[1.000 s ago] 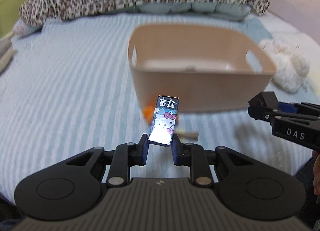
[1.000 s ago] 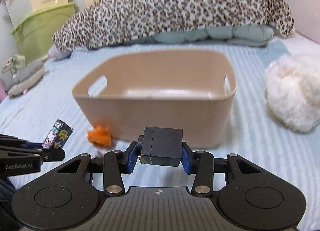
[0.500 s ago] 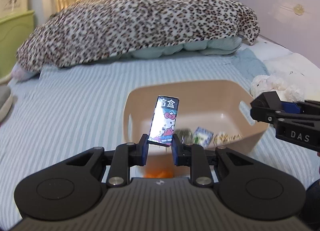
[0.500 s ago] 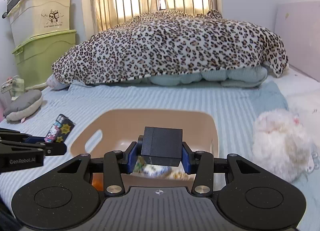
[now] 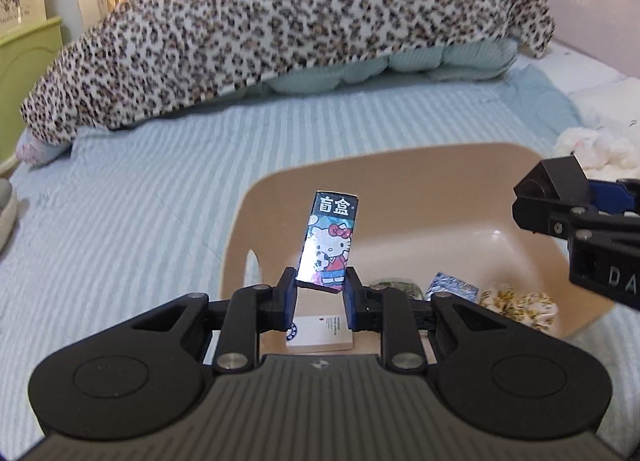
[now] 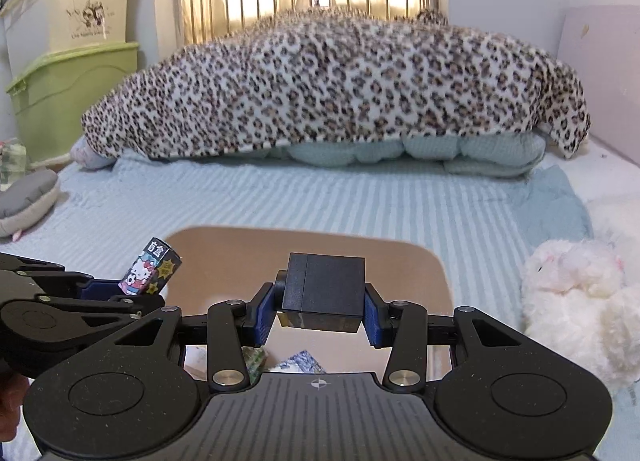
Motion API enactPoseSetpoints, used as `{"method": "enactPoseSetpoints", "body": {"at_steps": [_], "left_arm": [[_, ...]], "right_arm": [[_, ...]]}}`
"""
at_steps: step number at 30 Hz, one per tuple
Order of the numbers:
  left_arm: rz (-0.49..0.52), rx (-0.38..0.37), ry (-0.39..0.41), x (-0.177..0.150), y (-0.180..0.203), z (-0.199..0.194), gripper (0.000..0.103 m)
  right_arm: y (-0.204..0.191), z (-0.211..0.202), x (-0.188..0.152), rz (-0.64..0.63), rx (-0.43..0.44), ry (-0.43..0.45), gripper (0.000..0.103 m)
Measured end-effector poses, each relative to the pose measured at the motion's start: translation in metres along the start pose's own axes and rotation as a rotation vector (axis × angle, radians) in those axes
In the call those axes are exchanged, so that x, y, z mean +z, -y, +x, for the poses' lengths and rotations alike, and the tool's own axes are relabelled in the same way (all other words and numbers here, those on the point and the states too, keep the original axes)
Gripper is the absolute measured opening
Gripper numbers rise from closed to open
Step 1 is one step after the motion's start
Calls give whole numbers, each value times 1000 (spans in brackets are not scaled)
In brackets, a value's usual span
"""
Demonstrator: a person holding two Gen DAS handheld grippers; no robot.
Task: Organize objects
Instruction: 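Lift both items over the basket and release them inside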
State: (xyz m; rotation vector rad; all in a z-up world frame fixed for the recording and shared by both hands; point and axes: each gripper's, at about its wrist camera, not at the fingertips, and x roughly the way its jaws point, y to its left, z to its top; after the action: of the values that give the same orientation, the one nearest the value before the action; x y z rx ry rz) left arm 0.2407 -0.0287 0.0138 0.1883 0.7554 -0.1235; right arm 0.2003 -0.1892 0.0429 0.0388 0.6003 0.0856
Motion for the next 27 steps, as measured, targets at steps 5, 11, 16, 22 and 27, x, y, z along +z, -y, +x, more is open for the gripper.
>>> {"method": "enactPoseSetpoints", "body": {"at_steps": [5, 11, 16, 22, 27], "left_arm": [[24, 36, -66, -6, 3, 34, 25], [27, 17, -149, -14, 1, 46, 26], [30, 14, -158, -12, 4, 32, 52], [12, 36, -72, -4, -1, -16, 78], [-7, 45, -55, -9, -15, -46, 85]], "right_arm": [[-3, 31, -15, -9, -8, -87, 42], [-7, 47, -31, -19, -14, -165, 41], [-6, 38, -33, -6, -26, -160, 56], [-5, 0, -22, -25, -44, -85, 77], [-5, -32, -20, -6, -27, -65, 86]]}}
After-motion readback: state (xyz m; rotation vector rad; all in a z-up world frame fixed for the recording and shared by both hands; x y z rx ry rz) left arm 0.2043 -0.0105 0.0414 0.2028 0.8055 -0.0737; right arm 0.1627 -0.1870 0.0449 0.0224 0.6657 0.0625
